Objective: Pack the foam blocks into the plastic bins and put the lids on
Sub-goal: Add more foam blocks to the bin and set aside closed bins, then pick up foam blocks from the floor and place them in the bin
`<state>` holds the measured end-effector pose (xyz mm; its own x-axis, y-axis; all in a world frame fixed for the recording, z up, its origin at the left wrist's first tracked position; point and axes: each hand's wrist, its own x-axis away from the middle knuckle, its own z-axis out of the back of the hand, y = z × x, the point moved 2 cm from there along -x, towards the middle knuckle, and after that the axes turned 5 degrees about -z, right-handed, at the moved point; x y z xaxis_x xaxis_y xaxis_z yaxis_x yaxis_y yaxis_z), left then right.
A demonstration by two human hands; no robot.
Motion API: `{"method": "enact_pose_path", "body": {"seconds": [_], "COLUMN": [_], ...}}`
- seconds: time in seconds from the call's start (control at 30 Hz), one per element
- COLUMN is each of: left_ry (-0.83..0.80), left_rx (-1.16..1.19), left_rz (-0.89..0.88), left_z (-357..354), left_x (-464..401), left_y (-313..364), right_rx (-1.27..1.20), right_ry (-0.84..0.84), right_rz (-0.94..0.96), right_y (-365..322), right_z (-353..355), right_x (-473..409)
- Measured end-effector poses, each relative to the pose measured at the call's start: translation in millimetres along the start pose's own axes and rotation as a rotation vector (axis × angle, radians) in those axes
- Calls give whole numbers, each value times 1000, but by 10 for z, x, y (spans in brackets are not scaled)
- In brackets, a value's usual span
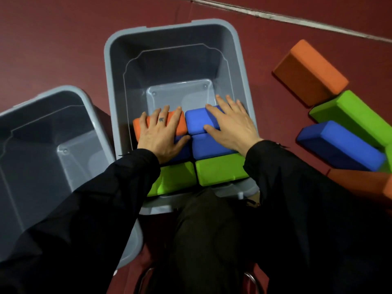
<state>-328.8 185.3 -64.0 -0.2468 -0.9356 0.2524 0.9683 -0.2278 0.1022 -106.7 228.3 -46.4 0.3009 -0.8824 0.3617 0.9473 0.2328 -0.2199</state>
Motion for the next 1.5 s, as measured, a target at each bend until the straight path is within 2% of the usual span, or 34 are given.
{"method": "enact_pose_path", "body": {"seconds": [0.17,0.27,0.4,0.63,0.8,0.97,1.17,1.37,1.5], "left_ry": [4,26,47,74,-45,-139,-233,-298,-190], "left_rx": [47,177,277,288,225,171,112,61,99], "left_rz": [-78,-164,-245,-442,-589,-755,-897,-1061,-1184], "left_z": [356,715,1142,1528,1396,1189,1074,1083,1245], "left_x": [-57,-133,-192,-109,39,238,434,621,925], "left_y": [276,572,1065,2124,3004,3938,4776,5324,5859], "right_rx": [-60,-94,-143,-228,-469,-599,-761,-817,-623], "right_ry": [35,75,150,242,305,350,480,693,909], "right_rz": [50,36,-30,-209,-485,-751,-1000,-1014,-963], "right_y": [24,87,257,903,1553,2129,2490,2389,2312], "right_z": [459,771,1134,1552,1225,654,214,190,415], "right_x": [157,335,663,1614,2549,3600,4435,4895,5226]}}
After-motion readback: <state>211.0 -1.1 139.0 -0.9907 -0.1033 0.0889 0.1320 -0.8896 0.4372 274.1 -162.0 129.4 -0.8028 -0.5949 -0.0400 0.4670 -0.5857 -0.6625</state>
